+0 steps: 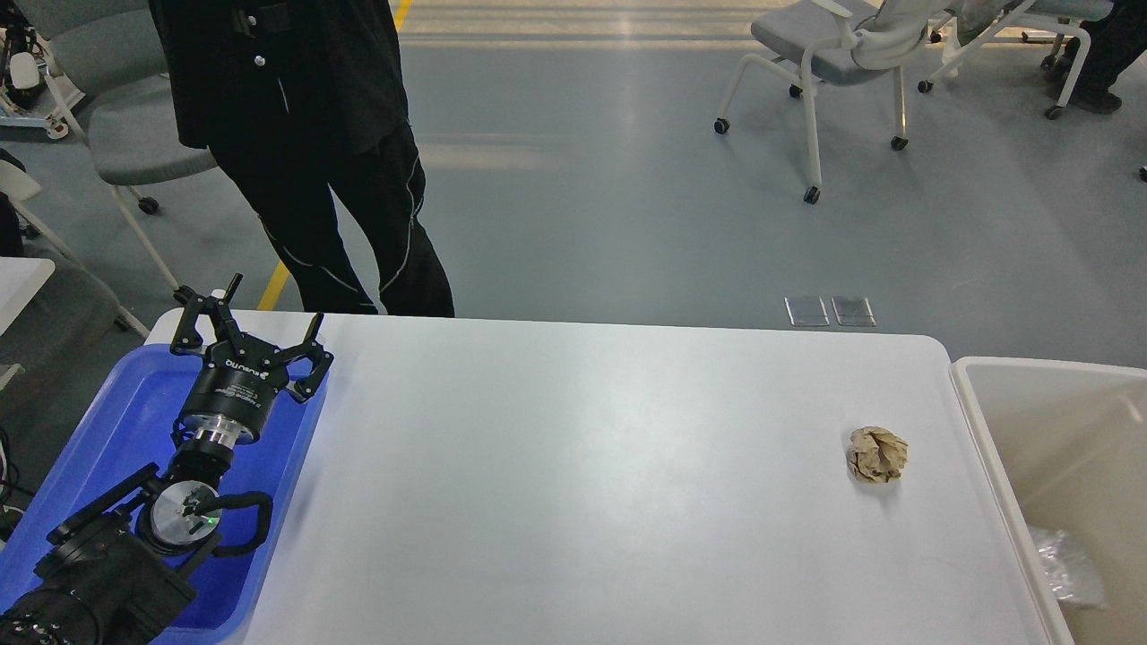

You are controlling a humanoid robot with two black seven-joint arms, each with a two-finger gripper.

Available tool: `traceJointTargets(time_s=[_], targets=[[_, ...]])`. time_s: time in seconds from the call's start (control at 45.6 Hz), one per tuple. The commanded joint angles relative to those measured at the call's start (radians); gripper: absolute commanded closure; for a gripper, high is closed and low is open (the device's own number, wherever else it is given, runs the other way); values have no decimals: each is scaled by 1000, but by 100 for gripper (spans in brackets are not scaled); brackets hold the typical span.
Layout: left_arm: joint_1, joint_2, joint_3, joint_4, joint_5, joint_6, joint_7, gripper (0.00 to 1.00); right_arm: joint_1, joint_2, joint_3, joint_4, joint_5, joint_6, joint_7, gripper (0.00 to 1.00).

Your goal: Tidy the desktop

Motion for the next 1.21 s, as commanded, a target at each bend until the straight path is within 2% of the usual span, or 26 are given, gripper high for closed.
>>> traceJointTargets(time_s=[0.0,0.351,0.417,0.482,0.548,0.636,0.855,1.008,1.184], targets=[[0,0,0,-1,0,0,-2,0,5,7,0,-5,0,-30,0,3],[0,0,0,-1,0,0,0,0,43,13,21,-59,19,-42,11,1],[0,0,0,-1,0,0,0,0,48,13,64,-64,39,-42,26,2],[0,0,0,1,0,0,0,0,63,13,163,-45,77,-34,61,2],[0,0,0,1,0,0,0,0,69,4,315,-7,88,-28,90,1],[0,0,0,-1,0,0,0,0,68,-36,449,70,82,-23,94,0],[0,0,0,1,-2,0,0,0,45,-118,559,283,77,-23,110,0],[0,0,0,1,0,0,0,0,2,-108,768,393,65,-20,114,0],[0,0,-1,-1,0,0,0,0,-72,-70,947,594,-70,-23,115,0]])
